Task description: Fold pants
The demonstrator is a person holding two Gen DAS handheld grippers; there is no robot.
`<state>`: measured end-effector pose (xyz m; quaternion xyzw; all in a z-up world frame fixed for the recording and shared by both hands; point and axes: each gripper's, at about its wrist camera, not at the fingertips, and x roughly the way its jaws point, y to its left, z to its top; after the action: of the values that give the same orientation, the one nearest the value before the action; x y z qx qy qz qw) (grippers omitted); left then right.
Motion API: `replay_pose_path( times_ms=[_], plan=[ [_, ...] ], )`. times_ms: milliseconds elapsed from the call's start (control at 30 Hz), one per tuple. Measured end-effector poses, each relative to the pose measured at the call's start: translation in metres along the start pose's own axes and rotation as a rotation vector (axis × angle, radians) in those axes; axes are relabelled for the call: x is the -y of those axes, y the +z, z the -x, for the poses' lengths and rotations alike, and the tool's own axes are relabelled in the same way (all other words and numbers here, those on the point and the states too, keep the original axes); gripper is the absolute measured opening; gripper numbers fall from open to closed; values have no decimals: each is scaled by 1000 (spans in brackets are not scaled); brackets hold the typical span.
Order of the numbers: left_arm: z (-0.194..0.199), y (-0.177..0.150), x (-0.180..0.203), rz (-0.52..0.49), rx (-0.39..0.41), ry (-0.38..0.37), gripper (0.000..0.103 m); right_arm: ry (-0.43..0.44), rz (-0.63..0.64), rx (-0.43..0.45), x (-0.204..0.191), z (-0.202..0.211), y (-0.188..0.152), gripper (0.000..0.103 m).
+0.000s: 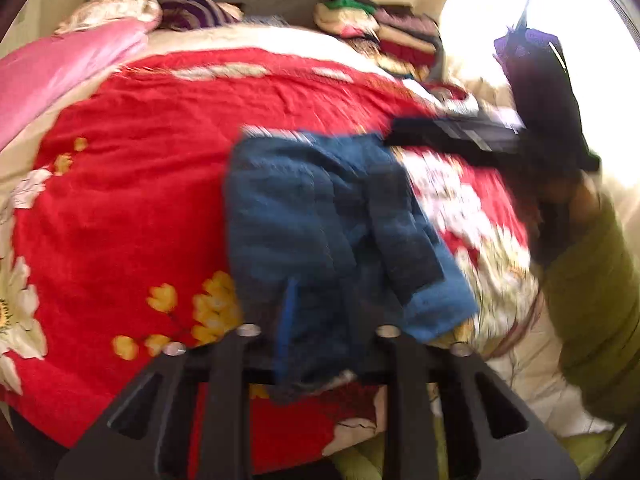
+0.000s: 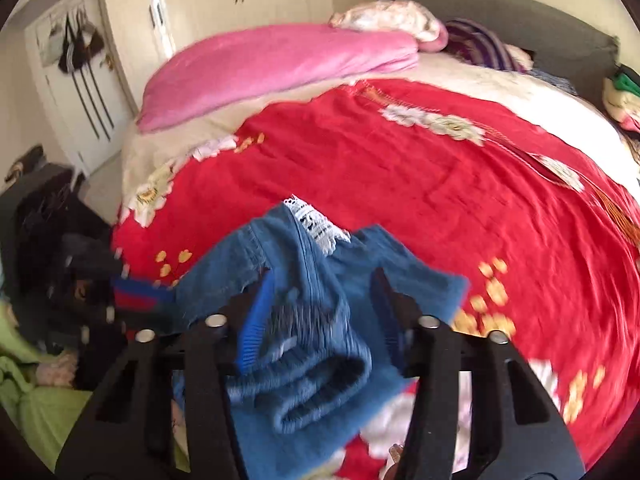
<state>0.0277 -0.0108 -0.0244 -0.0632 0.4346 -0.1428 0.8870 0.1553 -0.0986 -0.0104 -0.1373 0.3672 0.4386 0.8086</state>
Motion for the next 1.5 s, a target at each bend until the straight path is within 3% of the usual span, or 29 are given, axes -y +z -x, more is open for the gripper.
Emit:
replay_pose_path(
  times_ms=[167,200,233,400,633,800,1100,1233,1500],
  plan=[
    [-14,-11,26,-113,-43,18,13,70,15,-121,5,-45,13,36],
    [-16,-12,25,-113,-50,17,13,74,25,-147,5,-52,11,31],
    [-18,-12,24,-105,-53,12,13,70,41,-180,1,-61,7,5],
    [-16,-14,20,-77,-48,-7,13,-99,151,-110,-31,-54,7,3],
    [-17,-14,19,-71,-49,-11,16,-181,132,-143,-25,-86,2,5],
    [-17,-15,20,-68,-52,-13,16,-159,41,-80,-16,-69,4,13],
    [-17,-15,22,-68,-53,-6,16,-186,-19,61,-14,-11,2,53],
    [-17,-16,23,-72,-54,-4,18,-190,-37,110,-17,12,-5,62],
    [-14,-18,28,-83,-56,-8,23,-205,-73,151,-20,36,-20,71]
  ],
)
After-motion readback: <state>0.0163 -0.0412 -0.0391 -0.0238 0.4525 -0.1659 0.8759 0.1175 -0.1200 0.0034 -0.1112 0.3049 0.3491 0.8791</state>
